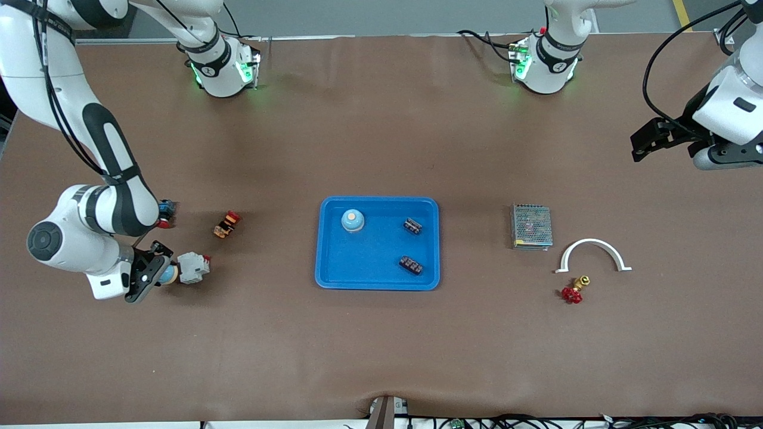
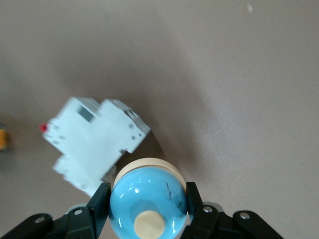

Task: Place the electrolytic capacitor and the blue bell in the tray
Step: 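Carry the bell to the tray with the right gripper while the left gripper withdraws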

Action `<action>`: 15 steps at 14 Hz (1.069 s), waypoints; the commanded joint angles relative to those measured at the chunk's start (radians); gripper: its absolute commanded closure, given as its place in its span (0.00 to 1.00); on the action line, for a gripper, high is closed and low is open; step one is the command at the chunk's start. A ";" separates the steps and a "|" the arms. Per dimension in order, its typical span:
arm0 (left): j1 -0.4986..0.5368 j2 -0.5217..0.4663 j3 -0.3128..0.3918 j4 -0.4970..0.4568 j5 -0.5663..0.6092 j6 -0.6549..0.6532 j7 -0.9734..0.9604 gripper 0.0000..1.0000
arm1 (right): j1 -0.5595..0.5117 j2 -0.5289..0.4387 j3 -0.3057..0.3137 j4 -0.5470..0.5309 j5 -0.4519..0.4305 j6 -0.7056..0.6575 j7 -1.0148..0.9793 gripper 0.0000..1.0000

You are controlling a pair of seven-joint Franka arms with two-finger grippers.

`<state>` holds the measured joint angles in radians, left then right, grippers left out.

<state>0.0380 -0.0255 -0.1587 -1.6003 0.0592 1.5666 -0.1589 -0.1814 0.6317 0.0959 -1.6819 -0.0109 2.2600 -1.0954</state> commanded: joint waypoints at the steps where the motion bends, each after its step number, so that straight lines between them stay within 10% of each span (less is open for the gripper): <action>1: -0.001 -0.008 0.002 0.002 -0.018 -0.016 0.006 0.00 | 0.055 -0.053 -0.001 0.063 0.009 -0.136 0.104 0.86; 15: 0.010 -0.007 -0.038 0.106 -0.038 -0.143 0.002 0.00 | 0.554 -0.083 -0.001 0.145 0.003 -0.157 1.253 0.86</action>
<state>0.0363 -0.0263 -0.1993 -1.5189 0.0376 1.4571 -0.1598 0.3390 0.4972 0.1072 -1.5685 -0.0103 2.0521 0.0730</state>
